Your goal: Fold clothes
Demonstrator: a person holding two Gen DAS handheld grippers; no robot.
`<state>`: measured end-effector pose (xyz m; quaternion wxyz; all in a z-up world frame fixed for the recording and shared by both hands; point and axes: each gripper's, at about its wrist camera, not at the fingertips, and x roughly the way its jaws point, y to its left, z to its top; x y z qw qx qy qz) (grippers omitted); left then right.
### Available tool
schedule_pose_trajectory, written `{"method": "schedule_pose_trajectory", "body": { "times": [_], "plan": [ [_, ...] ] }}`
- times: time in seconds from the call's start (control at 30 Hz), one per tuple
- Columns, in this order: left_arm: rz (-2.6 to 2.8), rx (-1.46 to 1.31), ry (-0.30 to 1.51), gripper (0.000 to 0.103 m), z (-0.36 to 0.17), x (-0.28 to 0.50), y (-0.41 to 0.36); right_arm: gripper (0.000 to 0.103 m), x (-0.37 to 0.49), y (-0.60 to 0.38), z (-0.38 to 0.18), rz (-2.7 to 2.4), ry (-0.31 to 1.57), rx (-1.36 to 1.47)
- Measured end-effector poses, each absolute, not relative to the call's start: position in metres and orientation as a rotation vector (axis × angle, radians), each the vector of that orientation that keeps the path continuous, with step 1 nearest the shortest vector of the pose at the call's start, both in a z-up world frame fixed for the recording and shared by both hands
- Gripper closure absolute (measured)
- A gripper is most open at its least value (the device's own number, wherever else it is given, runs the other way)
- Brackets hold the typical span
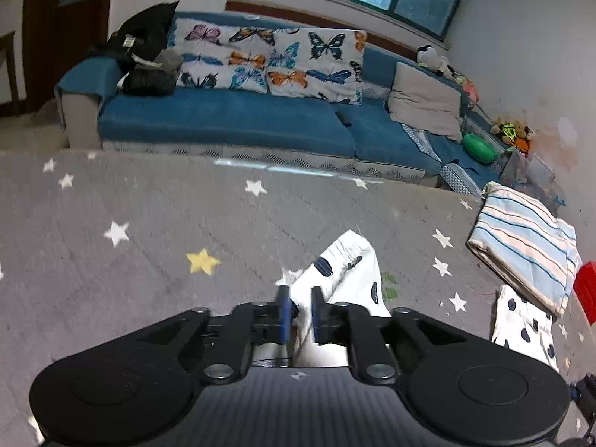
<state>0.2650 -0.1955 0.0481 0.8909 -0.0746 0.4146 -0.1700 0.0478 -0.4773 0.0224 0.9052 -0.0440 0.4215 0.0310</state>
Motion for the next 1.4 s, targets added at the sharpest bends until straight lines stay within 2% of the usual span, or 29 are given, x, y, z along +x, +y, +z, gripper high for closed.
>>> {"method": "schedule_pose_trajectory", "body": {
  "times": [0.1,0.3,0.33,0.5,0.7,0.87,1.03,1.13,1.2,1.23,1.4],
  "plan": [
    [-0.341,-0.198,0.893,0.075,0.043,0.269,-0.194,0.014,0.048,-0.477,0.022,0.066,0.871,-0.090],
    [-0.322,-0.219,0.901,0.078,0.033,0.272,-0.196,0.013,0.047,-0.478,0.022,0.071,0.869,-0.087],
    [-0.321,-0.222,0.901,0.080,0.031,0.272,-0.196,0.013,0.048,-0.478,0.022,0.071,0.869,-0.085],
    [-0.316,-0.185,0.846,0.103,0.035,0.268,-0.198,0.012,0.048,-0.478,0.021,0.074,0.870,-0.082],
    [-0.246,-0.011,0.657,0.103,0.070,0.256,-0.185,0.010,0.049,-0.478,0.021,0.074,0.868,-0.093],
    [-0.259,-0.131,0.756,0.103,0.067,0.268,-0.162,0.009,0.051,-0.477,0.021,0.069,0.866,-0.093],
    [-0.330,-0.191,0.830,0.098,0.049,0.272,-0.170,0.009,0.052,-0.475,0.021,0.068,0.868,-0.099],
    [-0.347,-0.200,0.854,0.090,0.042,0.273,-0.181,0.009,0.052,-0.475,0.021,0.070,0.869,-0.099],
    [-0.346,-0.199,0.867,0.071,0.037,0.274,-0.188,0.009,0.052,-0.475,0.021,0.071,0.870,-0.100],
    [-0.341,-0.197,0.873,0.069,0.034,0.275,-0.191,0.009,0.052,-0.475,0.021,0.071,0.870,-0.100],
    [-0.312,-0.203,0.882,0.071,0.023,0.277,-0.196,0.009,0.052,-0.476,0.021,0.073,0.869,-0.095]
  ]
}}
